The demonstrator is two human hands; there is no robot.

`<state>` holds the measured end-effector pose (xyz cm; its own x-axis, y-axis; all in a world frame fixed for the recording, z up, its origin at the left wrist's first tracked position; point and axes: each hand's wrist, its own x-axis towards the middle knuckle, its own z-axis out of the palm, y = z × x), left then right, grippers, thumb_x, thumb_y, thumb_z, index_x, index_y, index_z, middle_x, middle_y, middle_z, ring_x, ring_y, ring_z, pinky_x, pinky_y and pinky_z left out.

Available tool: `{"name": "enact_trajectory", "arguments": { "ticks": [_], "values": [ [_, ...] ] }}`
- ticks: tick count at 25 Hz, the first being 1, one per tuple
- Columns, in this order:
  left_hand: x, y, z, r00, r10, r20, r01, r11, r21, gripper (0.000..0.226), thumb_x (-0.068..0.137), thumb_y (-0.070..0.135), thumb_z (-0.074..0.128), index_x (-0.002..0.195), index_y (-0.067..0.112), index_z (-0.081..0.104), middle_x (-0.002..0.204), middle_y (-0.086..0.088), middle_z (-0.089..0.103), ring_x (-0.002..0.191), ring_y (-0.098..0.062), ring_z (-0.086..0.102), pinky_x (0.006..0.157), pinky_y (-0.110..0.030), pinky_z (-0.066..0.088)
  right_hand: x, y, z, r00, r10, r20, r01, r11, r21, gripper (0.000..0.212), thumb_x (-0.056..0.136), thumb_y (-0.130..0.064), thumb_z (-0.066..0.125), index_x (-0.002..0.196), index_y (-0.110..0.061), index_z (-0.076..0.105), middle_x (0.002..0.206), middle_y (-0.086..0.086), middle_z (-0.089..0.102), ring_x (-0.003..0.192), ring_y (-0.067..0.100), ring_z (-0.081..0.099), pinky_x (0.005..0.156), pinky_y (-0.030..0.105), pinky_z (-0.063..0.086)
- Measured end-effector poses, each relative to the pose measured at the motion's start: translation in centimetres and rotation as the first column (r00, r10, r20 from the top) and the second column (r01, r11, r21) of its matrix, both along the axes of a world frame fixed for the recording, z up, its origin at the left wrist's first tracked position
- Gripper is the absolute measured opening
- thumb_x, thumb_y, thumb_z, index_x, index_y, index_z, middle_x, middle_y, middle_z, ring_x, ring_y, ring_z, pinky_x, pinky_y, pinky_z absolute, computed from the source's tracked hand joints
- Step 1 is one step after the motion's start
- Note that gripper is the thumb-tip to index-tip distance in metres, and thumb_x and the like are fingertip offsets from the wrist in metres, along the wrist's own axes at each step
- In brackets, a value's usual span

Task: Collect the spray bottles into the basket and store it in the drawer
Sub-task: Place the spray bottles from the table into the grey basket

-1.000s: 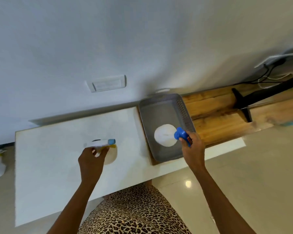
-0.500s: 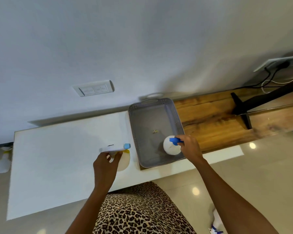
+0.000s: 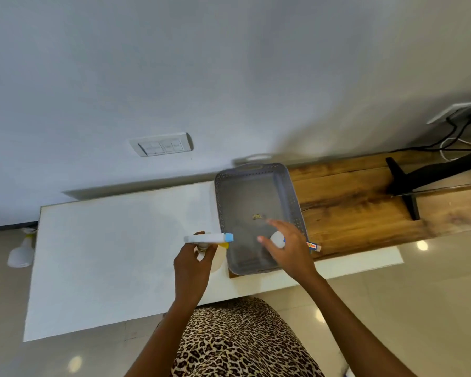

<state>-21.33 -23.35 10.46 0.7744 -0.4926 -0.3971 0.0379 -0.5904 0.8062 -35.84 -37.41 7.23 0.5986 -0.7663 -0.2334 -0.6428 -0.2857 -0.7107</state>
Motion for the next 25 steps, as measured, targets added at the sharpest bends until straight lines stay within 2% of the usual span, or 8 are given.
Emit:
{"name": "enact_trajectory", "arguments": {
  "ticks": [3,5,7,9,11,13,16,25],
  "values": [
    [-0.3,-0.6,-0.3,1.000,-0.011,-0.010,0.011,1.000,-0.002,0.038,0.083,0.015,0.063,0.119,0.010,0.056,0.115,-0.008,0.064,0.098,-0.013,0.056,0.083,-0.024,0.043,3.4,2.4,3.8,0.972,0.216,0.087,-0.224,0.971,0.089,0.055,0.079,-0.037,0.067,0.129,-0.025,0.049,0.132,-0.002,0.055,0.121,0.010,0.047,0.100,0.027,0.039],
    [-0.6,-0.9,-0.5,0.999,-0.037,-0.011,0.037,0.999,-0.014,0.035,0.083,0.011,0.062,0.117,0.010,0.057,0.114,-0.009,0.064,0.102,-0.018,0.060,0.085,-0.023,0.045,4.9,3.1,4.7,0.938,0.343,0.051,-0.344,0.939,0.004,0.054,0.084,-0.034,0.063,0.133,-0.022,0.046,0.134,0.002,0.055,0.120,0.015,0.050,0.098,0.027,0.042],
    [-0.9,-1.3,-0.4,0.997,-0.082,0.013,0.083,0.996,-0.016,0.032,0.084,0.011,0.061,0.116,0.012,0.057,0.112,-0.007,0.065,0.101,-0.018,0.060,0.080,-0.014,0.043,5.7,3.0,4.5,0.926,0.378,0.009,-0.377,0.925,-0.047,0.045,0.088,-0.023,0.058,0.131,-0.016,0.049,0.130,0.009,0.059,0.116,0.023,0.055,0.097,0.031,0.045],
    [-1.2,-1.4,-0.3,0.988,-0.149,0.044,0.149,0.989,-0.002,0.039,0.083,0.014,0.062,0.121,0.012,0.053,0.119,-0.007,0.062,0.105,-0.017,0.058,0.085,-0.012,0.042,5.8,2.5,4.1,0.934,0.357,-0.025,-0.357,0.933,-0.035,0.039,0.088,-0.016,0.058,0.127,-0.013,0.054,0.125,0.011,0.062,0.112,0.026,0.059,0.095,0.032,0.046],
    [-1.2,-1.2,-0.4,0.979,-0.200,0.045,0.198,0.979,0.044,0.052,0.083,0.017,0.063,0.131,0.012,0.043,0.133,-0.006,0.054,0.117,-0.021,0.053,0.098,-0.027,0.042,5.2,1.6,3.3,0.952,0.295,-0.079,-0.299,0.954,-0.034,0.034,0.086,-0.017,0.061,0.120,-0.014,0.061,0.119,0.011,0.065,0.107,0.025,0.059,0.090,0.028,0.045],
    [-0.9,-0.5,-0.7,0.979,-0.203,0.032,0.199,0.975,0.098,0.055,0.084,0.020,0.062,0.134,0.013,0.039,0.140,-0.006,0.048,0.125,-0.023,0.048,0.105,-0.038,0.039,4.3,0.6,2.2,0.962,0.225,-0.151,-0.236,0.970,-0.055,0.032,0.083,-0.021,0.064,0.115,-0.017,0.064,0.115,0.011,0.064,0.105,0.023,0.056,0.086,0.026,0.044],
    [-0.5,0.9,-1.1,0.985,-0.165,0.040,0.158,0.978,0.135,0.049,0.087,0.020,0.058,0.132,0.013,0.041,0.138,-0.006,0.050,0.126,-0.022,0.048,0.105,-0.038,0.039,3.6,-0.1,0.6,0.955,0.184,-0.232,-0.199,0.979,-0.042,0.034,0.084,-0.018,0.063,0.118,-0.017,0.062,0.117,0.013,0.062,0.104,0.025,0.056,0.089,0.033,0.049],
    [0.8,3.5,-1.7,0.996,-0.077,0.049,0.067,0.981,0.184,0.038,0.089,0.016,0.055,0.126,0.012,0.047,0.132,-0.007,0.055,0.123,-0.023,0.050,0.104,-0.040,0.041,3.3,0.2,-3.8,0.931,0.207,-0.299,-0.185,0.978,0.101,0.036,0.090,-0.013,0.054,0.126,-0.013,0.054,0.124,0.014,0.060,0.112,0.027,0.057,0.096,0.034,0.047]
  ]
}}
